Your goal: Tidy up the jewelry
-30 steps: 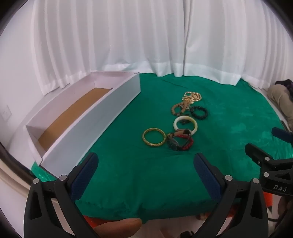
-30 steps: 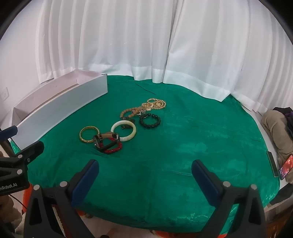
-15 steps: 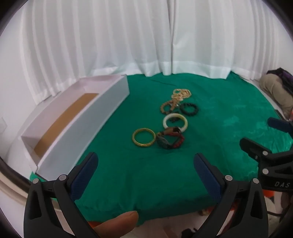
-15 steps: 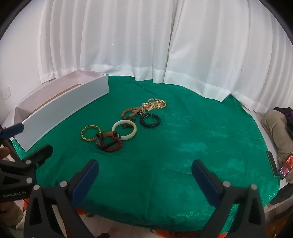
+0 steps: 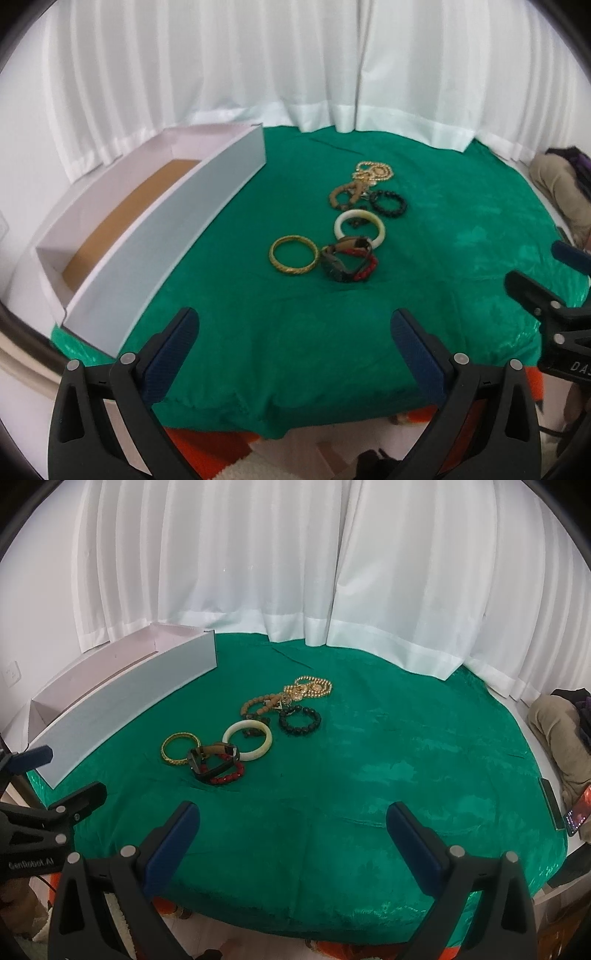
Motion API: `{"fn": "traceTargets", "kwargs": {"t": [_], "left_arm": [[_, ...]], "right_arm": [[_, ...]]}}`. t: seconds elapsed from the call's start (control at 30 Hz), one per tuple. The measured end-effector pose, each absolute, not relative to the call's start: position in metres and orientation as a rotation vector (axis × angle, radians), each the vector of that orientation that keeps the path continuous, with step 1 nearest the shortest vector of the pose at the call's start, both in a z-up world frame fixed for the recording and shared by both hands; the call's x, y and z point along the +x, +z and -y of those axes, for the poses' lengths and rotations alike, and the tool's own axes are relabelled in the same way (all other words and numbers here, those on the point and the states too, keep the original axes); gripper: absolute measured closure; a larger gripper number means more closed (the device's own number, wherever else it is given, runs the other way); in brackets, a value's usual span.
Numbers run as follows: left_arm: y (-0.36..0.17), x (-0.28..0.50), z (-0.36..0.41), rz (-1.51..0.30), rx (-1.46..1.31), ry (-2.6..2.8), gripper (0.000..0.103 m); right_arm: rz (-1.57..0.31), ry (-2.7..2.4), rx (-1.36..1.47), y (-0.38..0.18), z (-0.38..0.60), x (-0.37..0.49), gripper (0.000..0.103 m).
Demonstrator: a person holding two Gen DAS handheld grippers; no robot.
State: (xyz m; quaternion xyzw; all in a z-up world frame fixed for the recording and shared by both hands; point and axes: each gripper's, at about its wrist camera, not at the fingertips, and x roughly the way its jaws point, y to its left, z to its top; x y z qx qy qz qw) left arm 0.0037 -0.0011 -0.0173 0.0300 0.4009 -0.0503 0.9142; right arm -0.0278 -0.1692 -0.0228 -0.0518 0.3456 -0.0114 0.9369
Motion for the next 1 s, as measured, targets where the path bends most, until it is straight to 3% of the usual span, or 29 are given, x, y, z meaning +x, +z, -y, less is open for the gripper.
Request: {"fn": "traceTargets", "kwargs": {"t": [1.0], "left_arm": [[-0.025,0.008,-0.008,-0.867,0.042,-0.140,0.000]], "right_arm": [[-0.735,0.003,-0.096,-0.030,0.160,-0.023,0.000]]}}
